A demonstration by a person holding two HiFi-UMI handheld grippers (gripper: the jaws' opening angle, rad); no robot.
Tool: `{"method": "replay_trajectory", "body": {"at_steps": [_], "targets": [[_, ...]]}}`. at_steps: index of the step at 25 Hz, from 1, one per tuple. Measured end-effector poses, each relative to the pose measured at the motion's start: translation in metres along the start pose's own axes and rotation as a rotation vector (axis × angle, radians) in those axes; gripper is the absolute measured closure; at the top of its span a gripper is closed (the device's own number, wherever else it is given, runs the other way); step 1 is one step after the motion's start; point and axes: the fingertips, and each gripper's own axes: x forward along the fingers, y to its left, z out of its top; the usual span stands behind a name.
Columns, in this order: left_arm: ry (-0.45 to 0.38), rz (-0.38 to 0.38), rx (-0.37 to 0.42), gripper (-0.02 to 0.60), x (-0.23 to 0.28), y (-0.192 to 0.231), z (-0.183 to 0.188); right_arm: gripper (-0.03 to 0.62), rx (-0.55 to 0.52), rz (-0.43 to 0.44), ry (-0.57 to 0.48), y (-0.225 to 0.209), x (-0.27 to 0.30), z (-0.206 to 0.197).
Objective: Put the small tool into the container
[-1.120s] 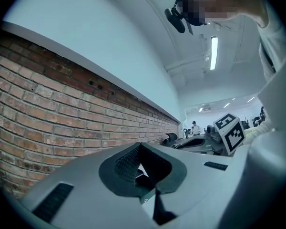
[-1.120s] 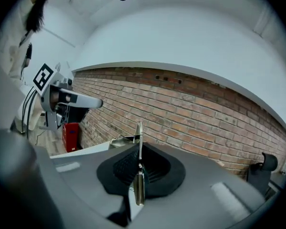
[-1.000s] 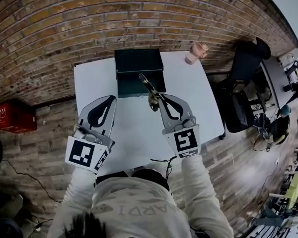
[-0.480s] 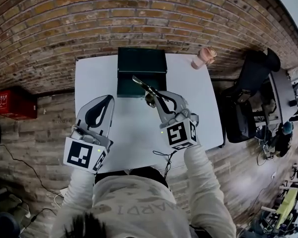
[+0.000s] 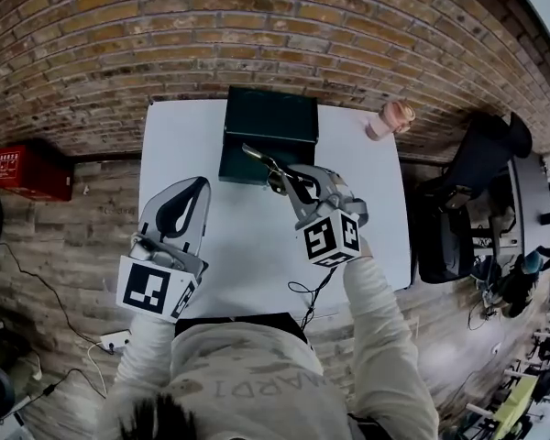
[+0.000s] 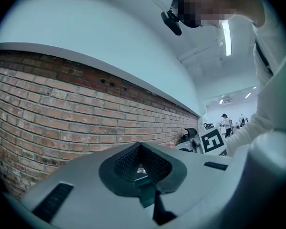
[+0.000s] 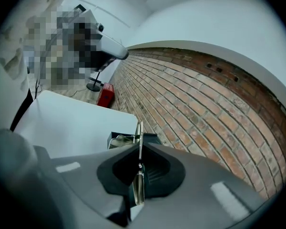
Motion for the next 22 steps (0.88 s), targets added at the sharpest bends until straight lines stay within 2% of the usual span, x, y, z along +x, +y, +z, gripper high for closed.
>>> {"method": "replay_trajectory", "body": {"at_steps": [11, 22], "targets": [[0.021, 0.064, 0.005, 0.575, 0.0, 0.004, -0.009, 0.583, -0.081, 0.096, 0.027, 0.007, 0.04, -0.029], [0.054, 0.124, 0.003, 0.575, -0.002, 0.013, -0.019, 0.583, -0.102, 0.162, 0.051, 0.012, 0.074, -0.053]]}}
